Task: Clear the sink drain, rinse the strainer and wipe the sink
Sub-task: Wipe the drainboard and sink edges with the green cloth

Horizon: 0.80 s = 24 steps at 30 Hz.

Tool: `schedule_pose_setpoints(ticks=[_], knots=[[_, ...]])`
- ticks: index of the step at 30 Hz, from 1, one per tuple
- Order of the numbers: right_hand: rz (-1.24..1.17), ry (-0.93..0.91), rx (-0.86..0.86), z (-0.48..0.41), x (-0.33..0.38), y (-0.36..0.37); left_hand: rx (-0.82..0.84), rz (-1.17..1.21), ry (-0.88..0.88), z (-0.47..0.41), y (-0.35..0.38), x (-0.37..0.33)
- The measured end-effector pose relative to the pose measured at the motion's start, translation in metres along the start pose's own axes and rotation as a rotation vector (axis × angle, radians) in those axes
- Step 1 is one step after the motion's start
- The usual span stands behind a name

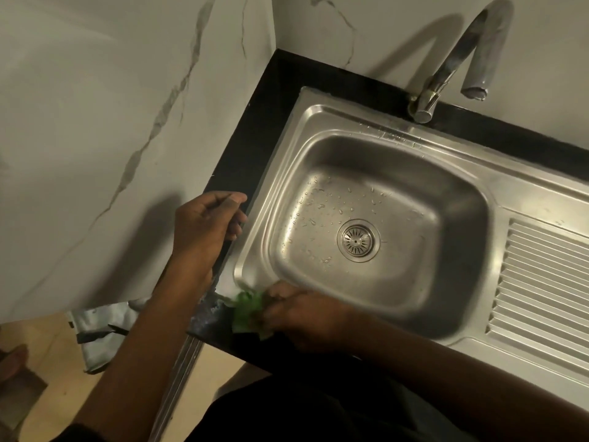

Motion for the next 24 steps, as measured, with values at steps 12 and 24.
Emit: schedule_pose_setpoints(ticks=[12,24], knots=[[0.448,0.059,-0.087,-0.050,-0.054,-0.023,0.022,-0.018,0.043,-0.019,0.007,-0.007],[0.505,0.791,-0.733,-0.038,-0.160,-0.156,0.094,-0.048,0.026,-0.013,0.027,-0.007]])
Point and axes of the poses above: each hand's wrist, its own z-axis away from the middle knuckle, its own y-axis out of the palm, x = y × z, the point moved 1 cm from there along -z, towards the middle knuckle, and after that the axes turned 11 degrees about z, right-handed, at the moved point
